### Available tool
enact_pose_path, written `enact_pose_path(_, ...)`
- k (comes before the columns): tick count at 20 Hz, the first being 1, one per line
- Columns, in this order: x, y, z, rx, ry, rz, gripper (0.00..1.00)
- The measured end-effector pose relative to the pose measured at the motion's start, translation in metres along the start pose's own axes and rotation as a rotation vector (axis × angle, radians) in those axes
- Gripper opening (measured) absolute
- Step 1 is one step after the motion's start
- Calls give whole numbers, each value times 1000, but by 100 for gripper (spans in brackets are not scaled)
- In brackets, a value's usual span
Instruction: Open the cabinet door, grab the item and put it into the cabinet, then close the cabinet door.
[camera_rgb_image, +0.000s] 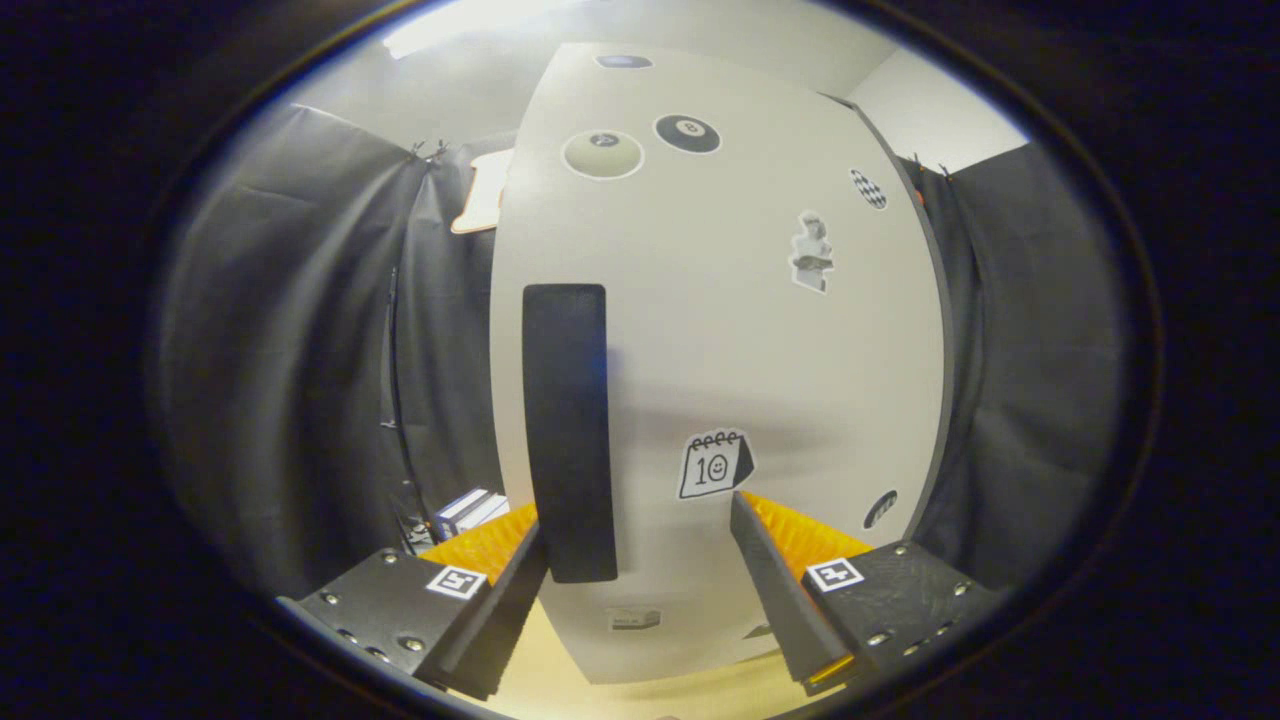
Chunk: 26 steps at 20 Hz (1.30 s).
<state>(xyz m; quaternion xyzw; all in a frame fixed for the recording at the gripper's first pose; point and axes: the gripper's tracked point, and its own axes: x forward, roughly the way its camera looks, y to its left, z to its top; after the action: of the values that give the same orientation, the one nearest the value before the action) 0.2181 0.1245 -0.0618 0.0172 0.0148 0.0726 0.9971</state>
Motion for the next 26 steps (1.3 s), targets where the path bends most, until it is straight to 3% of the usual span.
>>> enact_pose_path(18,22,15,-10,-6,-27,-54,100)
enact_pose_path(26,-48,12,7,19,-27,-4,100)
